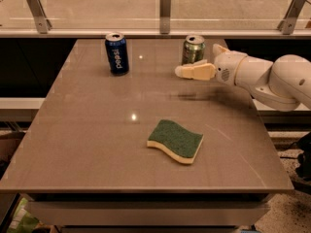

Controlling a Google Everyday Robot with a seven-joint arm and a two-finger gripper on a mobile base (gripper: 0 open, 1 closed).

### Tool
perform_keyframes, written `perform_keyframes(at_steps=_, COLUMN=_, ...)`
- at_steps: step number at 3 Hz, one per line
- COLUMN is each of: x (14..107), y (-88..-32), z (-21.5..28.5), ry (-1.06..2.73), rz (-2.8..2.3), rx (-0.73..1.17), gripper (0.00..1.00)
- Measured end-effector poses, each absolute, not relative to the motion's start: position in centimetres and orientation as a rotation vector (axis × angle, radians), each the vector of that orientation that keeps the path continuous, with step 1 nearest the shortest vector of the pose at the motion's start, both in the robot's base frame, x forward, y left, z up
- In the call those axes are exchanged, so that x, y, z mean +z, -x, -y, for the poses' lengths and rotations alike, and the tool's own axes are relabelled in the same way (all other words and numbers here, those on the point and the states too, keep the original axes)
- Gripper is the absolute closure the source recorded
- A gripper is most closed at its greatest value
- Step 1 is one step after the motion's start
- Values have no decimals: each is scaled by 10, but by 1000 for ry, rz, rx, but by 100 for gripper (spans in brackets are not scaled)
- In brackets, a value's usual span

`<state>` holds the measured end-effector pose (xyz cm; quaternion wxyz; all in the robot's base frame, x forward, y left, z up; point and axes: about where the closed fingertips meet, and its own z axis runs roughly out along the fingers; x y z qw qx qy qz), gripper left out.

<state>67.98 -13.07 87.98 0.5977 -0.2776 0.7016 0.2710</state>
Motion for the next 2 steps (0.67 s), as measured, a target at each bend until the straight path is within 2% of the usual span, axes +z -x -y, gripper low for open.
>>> perform_keyframes(at_steps=2, x=874, y=-699, z=106, ry=653, rz=-1583, rx=682, gripper=0)
